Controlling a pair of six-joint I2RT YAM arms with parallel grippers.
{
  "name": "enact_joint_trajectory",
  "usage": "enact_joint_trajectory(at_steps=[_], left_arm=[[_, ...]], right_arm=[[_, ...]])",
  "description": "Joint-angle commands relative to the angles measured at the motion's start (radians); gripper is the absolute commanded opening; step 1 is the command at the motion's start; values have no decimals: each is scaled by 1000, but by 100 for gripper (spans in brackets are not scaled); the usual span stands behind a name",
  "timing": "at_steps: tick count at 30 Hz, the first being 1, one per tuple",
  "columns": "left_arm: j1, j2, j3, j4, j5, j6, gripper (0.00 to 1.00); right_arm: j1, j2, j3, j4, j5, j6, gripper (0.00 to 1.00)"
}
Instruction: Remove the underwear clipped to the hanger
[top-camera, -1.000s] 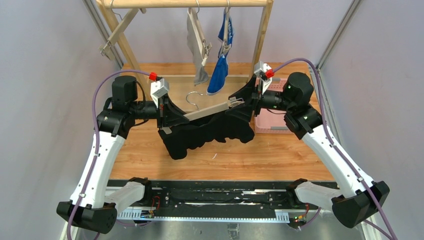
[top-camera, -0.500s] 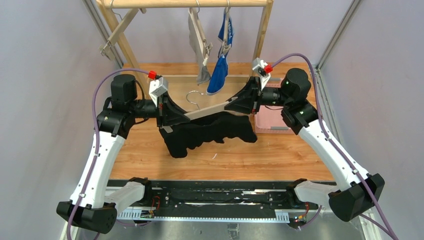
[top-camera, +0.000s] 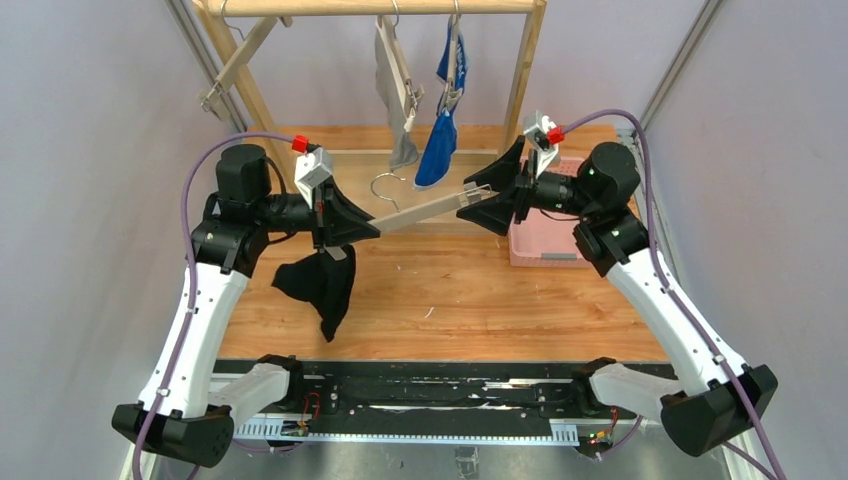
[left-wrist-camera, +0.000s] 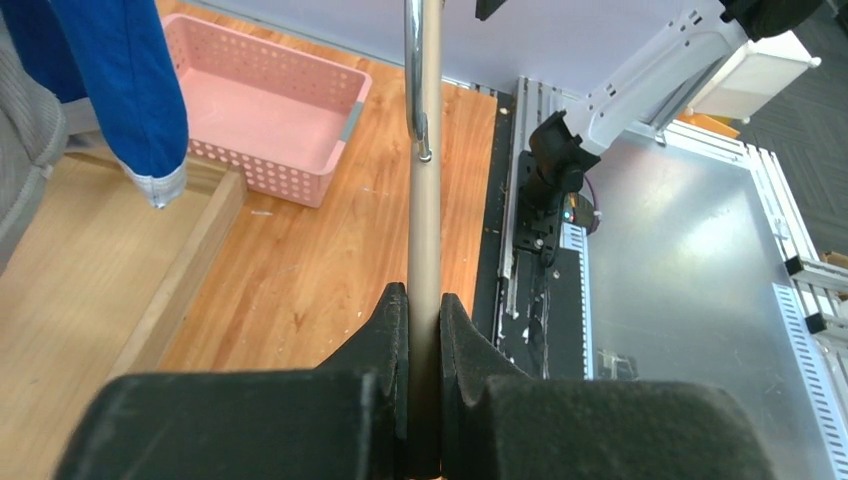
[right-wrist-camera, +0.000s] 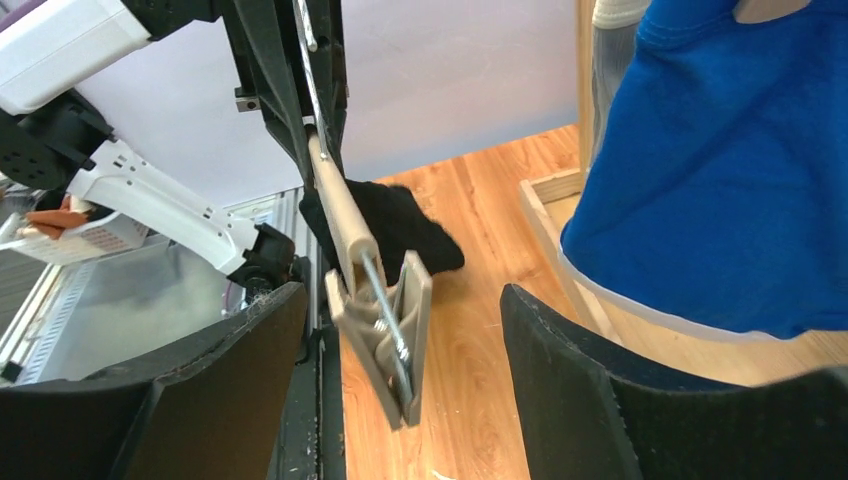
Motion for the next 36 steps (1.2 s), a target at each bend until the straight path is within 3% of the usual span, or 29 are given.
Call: enact_joint_trajectory(at_steps=[1,7,10,14,18,22,29,36], left_arm=[[0,-21,46,93,-13,-78,0],[0,-45,29,287,-72,-279,0],[0,-42,24,366,-112,-355,0],[-11,-22,24,440,-157,-435,0],[-43,-6,20,495,-201,-501,0],[-84,-2,11,539,-260,-559,0],[-172,-2,-37,607,-297,-627,0],[-235,23,-70,610,-341,-600,0]], right_arm=[[-12,-97,-74,82,148,34,73],[-11,-227,-293,261,396,180,74],[-1,-248,-385,398,461,264,67],[57,-232,-472,605,503,266,67],[103,-189,-536,892,557,278,57],[117,-104,-523,1077,570,324,61],[142,-10,-466,1185,590,337,63],[156,36,-425,1236,568,349,64]])
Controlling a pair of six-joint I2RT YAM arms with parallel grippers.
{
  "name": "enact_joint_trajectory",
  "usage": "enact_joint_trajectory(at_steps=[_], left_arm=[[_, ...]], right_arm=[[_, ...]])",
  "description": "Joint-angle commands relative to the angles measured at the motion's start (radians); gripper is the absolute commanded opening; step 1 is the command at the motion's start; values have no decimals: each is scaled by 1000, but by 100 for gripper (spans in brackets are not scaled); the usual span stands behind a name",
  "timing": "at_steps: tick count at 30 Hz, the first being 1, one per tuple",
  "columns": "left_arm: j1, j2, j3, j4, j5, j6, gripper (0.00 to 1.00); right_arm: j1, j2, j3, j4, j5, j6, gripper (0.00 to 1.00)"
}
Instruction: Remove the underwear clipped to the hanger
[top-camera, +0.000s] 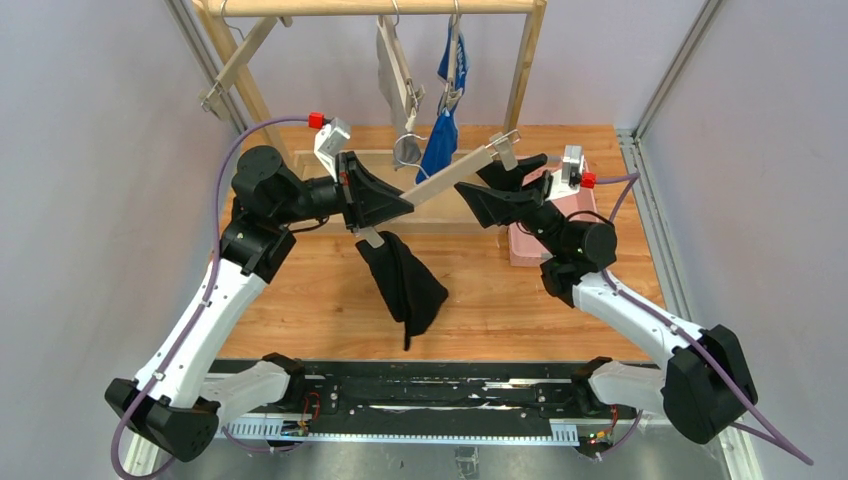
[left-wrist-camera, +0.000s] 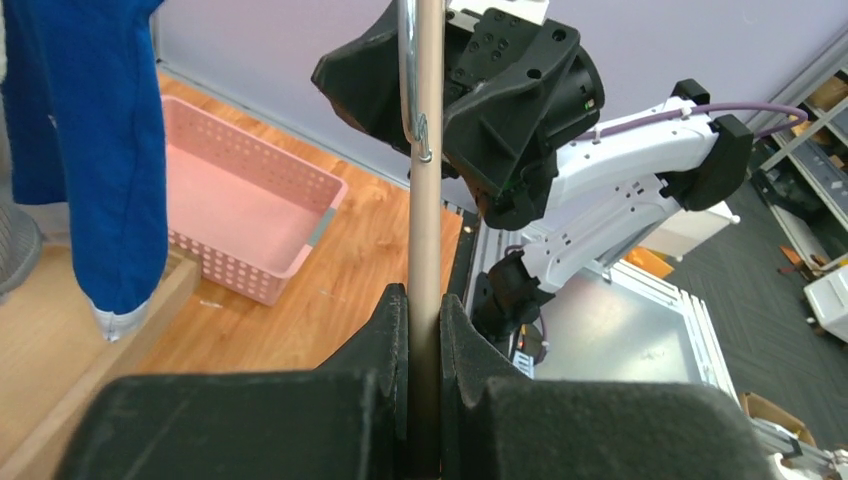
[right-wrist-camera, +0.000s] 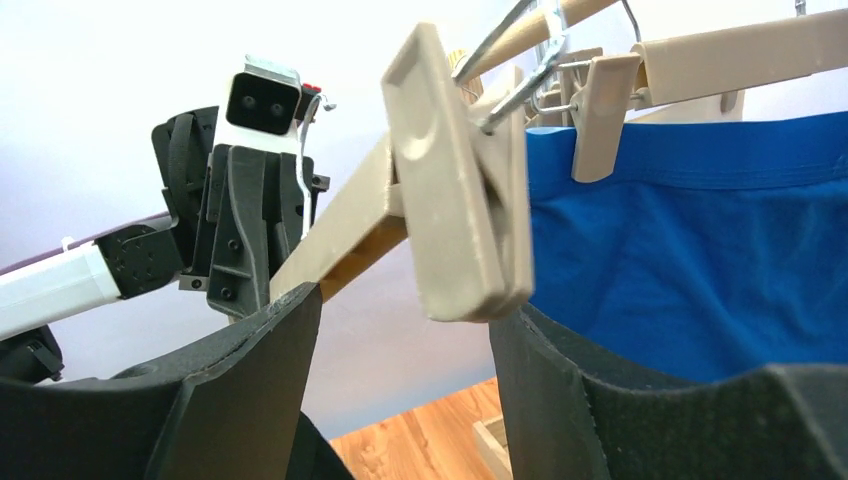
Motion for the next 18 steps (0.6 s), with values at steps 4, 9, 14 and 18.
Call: enact_joint_trajectory(at_steps=[4,9,14,18], left_arm=[[-20,10,-8,65,-60,16,0],[-41,27,-5,96,-50,8,0],[-71,31,-10,132,-58,6,0],[-85,26,-24,172,-70,-5,0]], right_arm=[[26,6,41,98,-10,11,65],[28,30,67,106,-20,26,65],[32,77,102,140,-23,52,63],[38,119,126,179,-26,81,59]])
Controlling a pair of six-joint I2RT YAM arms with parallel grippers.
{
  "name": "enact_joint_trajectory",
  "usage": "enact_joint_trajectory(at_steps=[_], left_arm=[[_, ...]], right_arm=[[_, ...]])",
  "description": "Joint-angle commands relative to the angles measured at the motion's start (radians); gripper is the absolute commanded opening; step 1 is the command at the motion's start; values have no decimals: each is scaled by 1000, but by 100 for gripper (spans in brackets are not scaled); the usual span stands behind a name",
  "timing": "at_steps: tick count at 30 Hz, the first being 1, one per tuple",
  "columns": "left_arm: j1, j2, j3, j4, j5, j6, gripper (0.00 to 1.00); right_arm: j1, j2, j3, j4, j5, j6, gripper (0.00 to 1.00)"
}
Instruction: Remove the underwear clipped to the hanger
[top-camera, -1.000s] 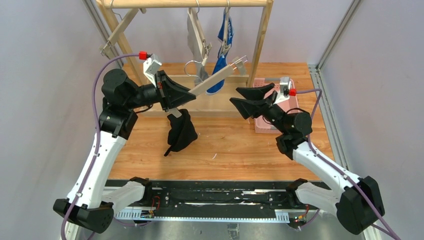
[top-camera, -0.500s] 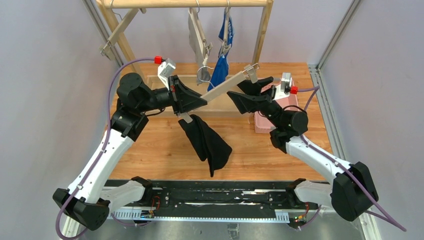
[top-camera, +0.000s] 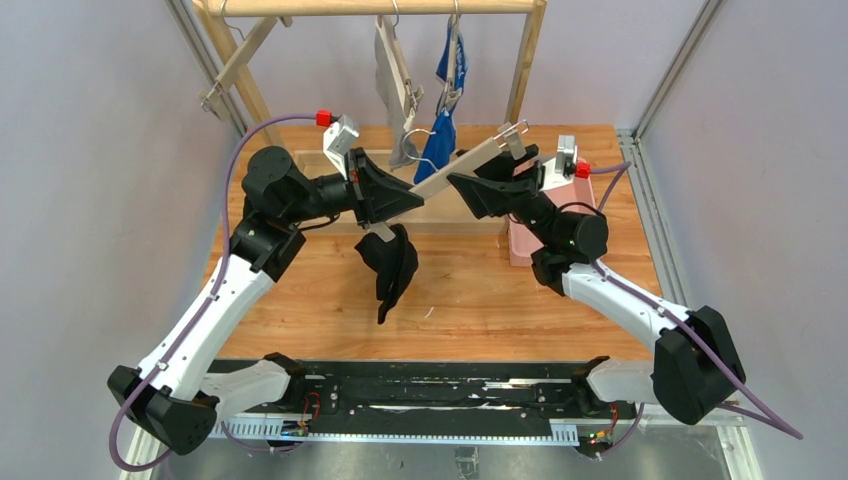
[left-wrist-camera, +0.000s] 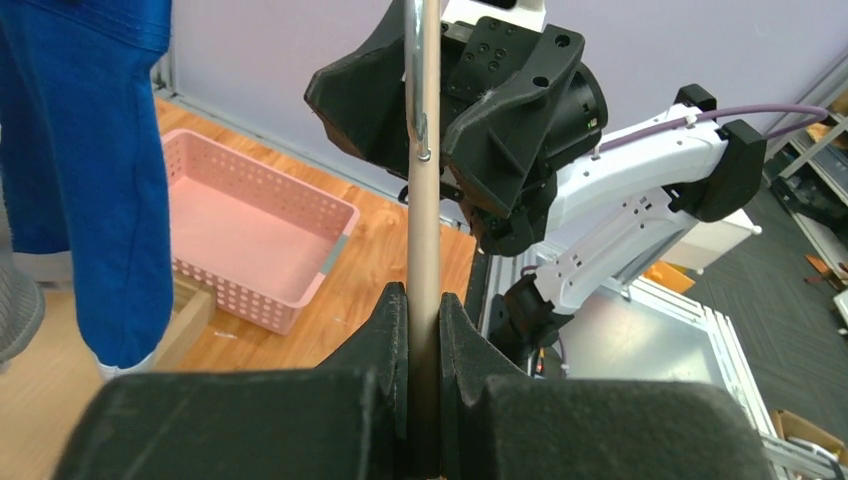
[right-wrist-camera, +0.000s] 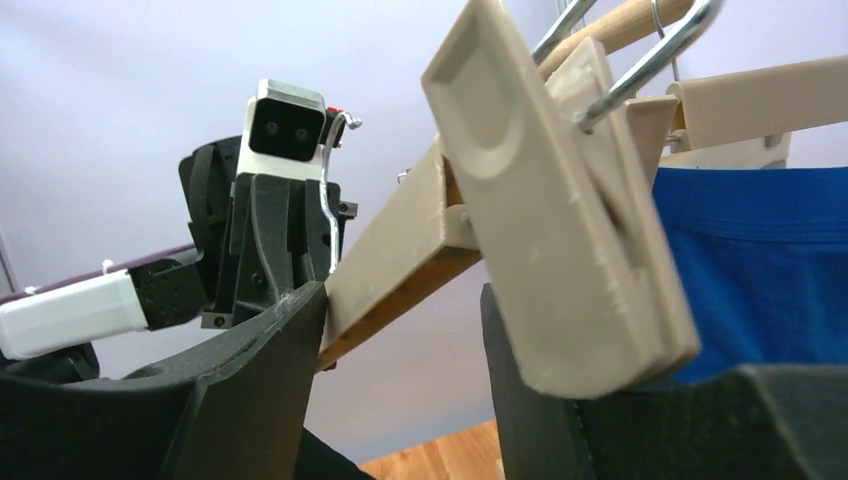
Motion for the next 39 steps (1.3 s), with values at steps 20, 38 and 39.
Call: enact_joint_trajectory(at_steps=[20,38,39], left_arm=[[-29,0,-64,205,-46,-75,0],[-28,-1,-92,208,-46,-73,18],[-28,-6,-97,209,-47,-68,25]], right_arm=[[27,56,113,105,-79,100,35],[29,35,99,87,-47,78,1],[29,33,99,87,-50,80,1]])
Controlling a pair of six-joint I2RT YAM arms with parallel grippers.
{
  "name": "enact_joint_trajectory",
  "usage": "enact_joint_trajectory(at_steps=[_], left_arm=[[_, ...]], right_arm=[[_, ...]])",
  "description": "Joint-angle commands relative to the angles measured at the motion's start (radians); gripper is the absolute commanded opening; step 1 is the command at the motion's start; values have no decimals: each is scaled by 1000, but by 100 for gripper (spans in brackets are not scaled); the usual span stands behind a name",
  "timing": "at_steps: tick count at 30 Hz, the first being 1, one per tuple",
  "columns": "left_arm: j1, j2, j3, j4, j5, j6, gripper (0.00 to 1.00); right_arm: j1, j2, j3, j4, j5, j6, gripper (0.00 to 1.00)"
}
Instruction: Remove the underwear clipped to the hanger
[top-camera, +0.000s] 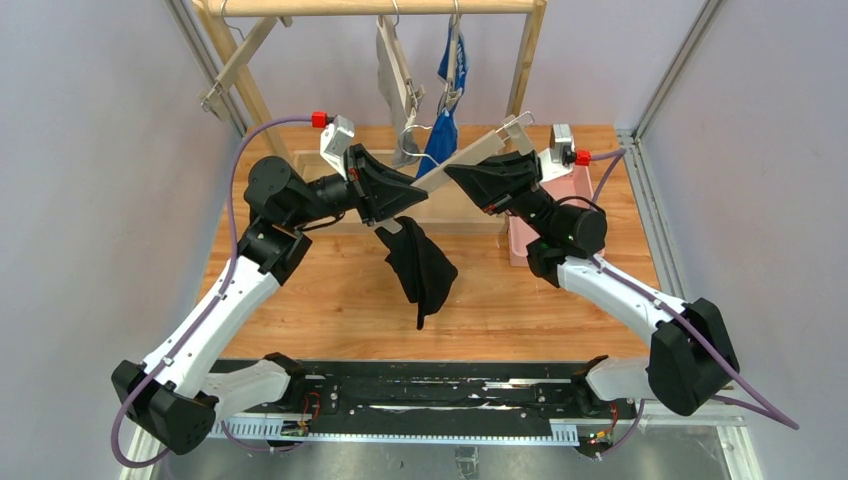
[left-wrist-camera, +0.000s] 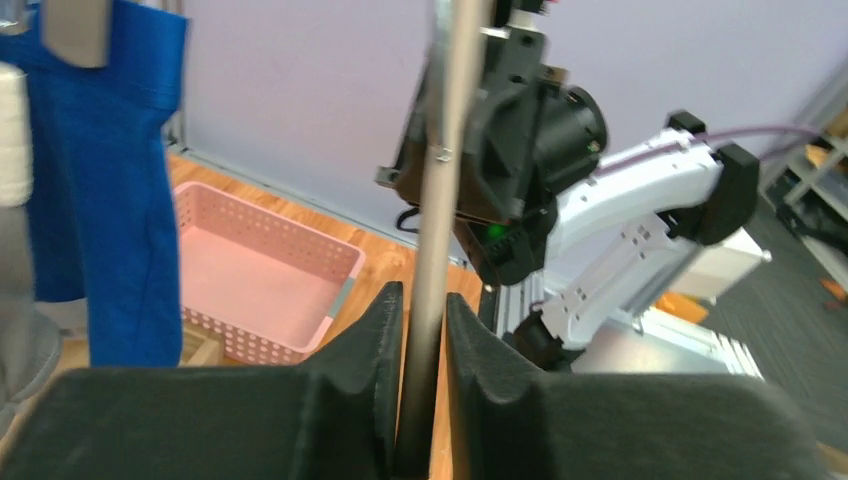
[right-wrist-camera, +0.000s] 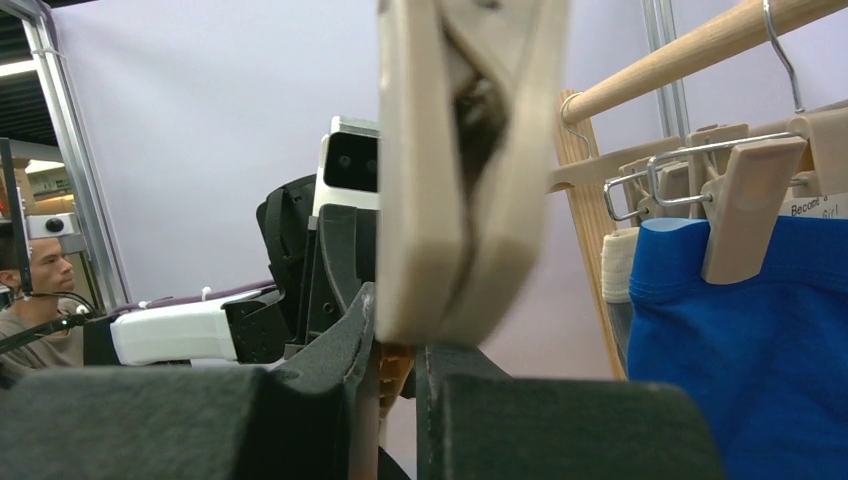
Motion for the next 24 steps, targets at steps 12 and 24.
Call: enact_joint_trajectory(at_steps=[12,24], left_arm=[[-11,-114,-66,-180,-101,178,47],[-10,-175,-100,-241,-126,241,60]], right_arm=[[14,-69,10,10,-14,-60,1],[14,-133,3,-27,-38,-61,0]])
